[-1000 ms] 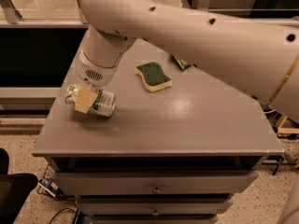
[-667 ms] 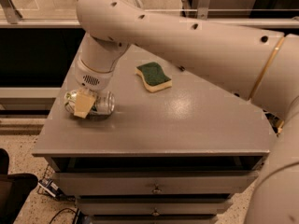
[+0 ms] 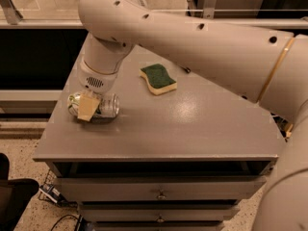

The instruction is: Knock 7up can over

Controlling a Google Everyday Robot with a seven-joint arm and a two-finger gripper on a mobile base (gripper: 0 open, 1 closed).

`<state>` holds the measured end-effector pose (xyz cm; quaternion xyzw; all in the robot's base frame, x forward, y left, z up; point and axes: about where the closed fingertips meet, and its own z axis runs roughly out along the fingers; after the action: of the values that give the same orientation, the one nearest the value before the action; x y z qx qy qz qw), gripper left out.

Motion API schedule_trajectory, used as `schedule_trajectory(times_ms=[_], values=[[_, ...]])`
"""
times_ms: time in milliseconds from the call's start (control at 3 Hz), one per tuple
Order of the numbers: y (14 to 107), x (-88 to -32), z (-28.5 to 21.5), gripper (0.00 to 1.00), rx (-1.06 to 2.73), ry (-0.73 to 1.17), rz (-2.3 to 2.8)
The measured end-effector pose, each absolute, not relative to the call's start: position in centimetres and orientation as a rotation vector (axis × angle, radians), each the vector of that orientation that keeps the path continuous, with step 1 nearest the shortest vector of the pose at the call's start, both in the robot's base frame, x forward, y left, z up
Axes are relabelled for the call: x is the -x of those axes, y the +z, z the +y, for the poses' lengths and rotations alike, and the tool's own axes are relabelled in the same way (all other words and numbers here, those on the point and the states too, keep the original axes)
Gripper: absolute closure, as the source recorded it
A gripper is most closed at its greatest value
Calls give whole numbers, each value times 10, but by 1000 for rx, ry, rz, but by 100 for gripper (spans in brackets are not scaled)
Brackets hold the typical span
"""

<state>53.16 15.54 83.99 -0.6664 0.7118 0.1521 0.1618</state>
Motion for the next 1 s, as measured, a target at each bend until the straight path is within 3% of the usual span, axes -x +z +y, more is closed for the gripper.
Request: schedule_trajectory(times_ms=[667,1000], values=[[841,-530,156,15,1906,432,2028],[841,-529,157,0,1908,431,2026]])
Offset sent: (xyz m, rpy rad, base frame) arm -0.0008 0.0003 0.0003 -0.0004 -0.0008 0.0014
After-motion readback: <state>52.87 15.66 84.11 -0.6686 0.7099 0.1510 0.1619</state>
